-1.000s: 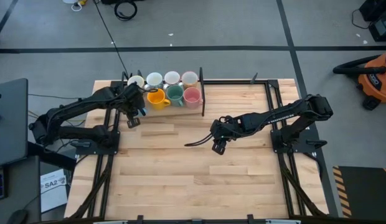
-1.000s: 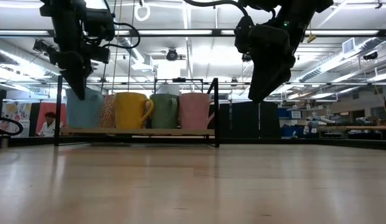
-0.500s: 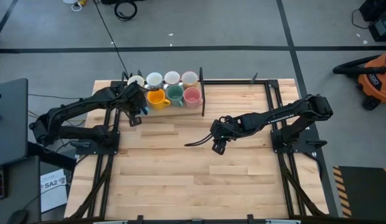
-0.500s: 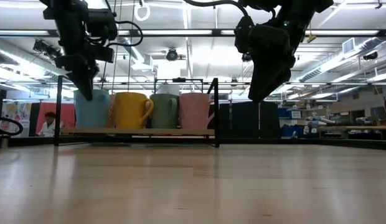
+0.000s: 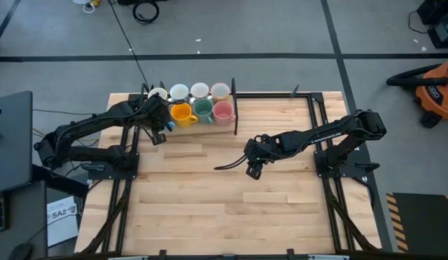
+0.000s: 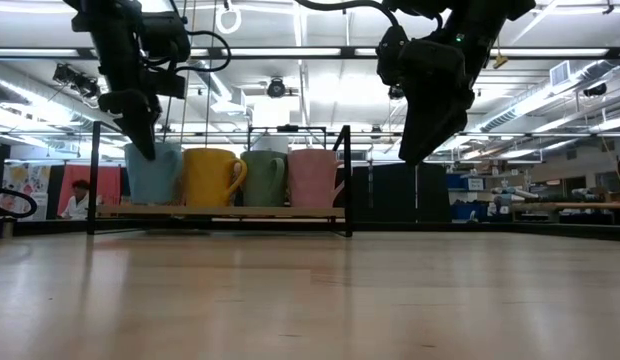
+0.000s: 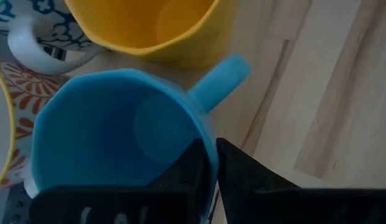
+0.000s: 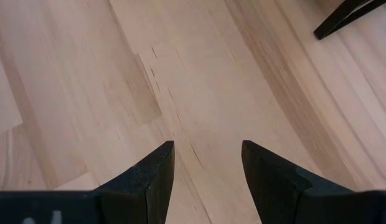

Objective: Place coffee mugs
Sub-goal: Put the blue mug on the shelf, then return to Home Position

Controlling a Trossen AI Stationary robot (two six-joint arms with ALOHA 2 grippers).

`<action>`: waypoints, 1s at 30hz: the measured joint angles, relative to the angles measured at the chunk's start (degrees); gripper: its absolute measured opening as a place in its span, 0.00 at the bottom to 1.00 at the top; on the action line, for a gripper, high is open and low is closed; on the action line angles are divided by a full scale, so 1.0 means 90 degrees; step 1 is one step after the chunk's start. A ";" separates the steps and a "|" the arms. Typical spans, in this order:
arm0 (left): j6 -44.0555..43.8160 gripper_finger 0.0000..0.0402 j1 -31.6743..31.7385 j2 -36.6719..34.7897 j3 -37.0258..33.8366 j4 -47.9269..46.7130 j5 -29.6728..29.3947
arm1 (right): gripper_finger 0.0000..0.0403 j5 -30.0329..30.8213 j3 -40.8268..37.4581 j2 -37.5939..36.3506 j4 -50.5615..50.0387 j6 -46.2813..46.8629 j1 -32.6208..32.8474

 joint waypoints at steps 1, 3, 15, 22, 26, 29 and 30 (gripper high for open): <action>0.0001 0.10 0.0000 0.0000 0.0001 0.0001 0.0001 | 0.48 0.0000 0.0000 0.0000 0.0000 0.0000 0.0000; 0.0004 0.11 -0.0002 0.0000 0.0001 0.0003 0.0002 | 0.48 0.0000 0.0000 0.0000 0.0002 0.0000 0.0000; -0.0040 0.30 0.0000 -0.0012 0.0013 0.0036 -0.0015 | 0.48 0.0000 0.0000 0.0000 0.0002 0.0000 0.0000; -0.0066 0.32 -0.0017 -0.0012 0.0013 0.0038 -0.0046 | 0.48 0.0000 0.0000 0.0000 0.0001 0.0002 0.0000; -0.0053 0.32 -0.0017 -0.0010 0.0052 -0.0010 -0.0046 | 0.48 0.0000 0.0000 0.0000 0.0002 0.0044 0.0000; -0.0058 0.32 -0.0027 -0.0012 0.0338 -0.0135 -0.0044 | 0.48 0.0000 0.0000 -0.0002 0.0002 0.0044 0.0000; -0.0083 0.32 -0.0036 -0.0012 0.0473 -0.0188 -0.0046 | 0.48 0.0000 0.0000 -0.0002 0.0005 0.0044 0.0000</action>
